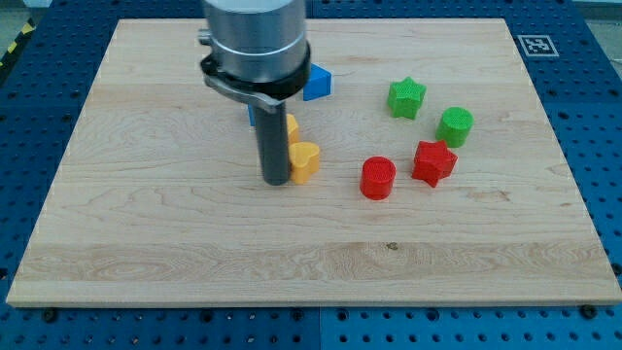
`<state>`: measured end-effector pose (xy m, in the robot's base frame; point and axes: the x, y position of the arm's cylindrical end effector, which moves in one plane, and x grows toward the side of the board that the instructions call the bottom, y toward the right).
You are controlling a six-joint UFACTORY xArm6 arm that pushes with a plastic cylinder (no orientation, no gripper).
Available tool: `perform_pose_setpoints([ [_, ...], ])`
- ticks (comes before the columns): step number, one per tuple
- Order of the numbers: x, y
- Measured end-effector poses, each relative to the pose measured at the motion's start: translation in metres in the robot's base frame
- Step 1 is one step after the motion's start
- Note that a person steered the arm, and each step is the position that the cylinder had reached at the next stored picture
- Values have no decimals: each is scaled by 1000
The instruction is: Slide your arm to the blue triangle
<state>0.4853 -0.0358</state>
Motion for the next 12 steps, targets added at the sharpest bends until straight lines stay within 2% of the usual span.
perform_pose_setpoints([
  [2,0,15],
  [3,26,13],
  [4,71,-1],
  [8,72,-1],
  [9,72,-17],
  [11,73,-104],
  [12,73,-104],
])
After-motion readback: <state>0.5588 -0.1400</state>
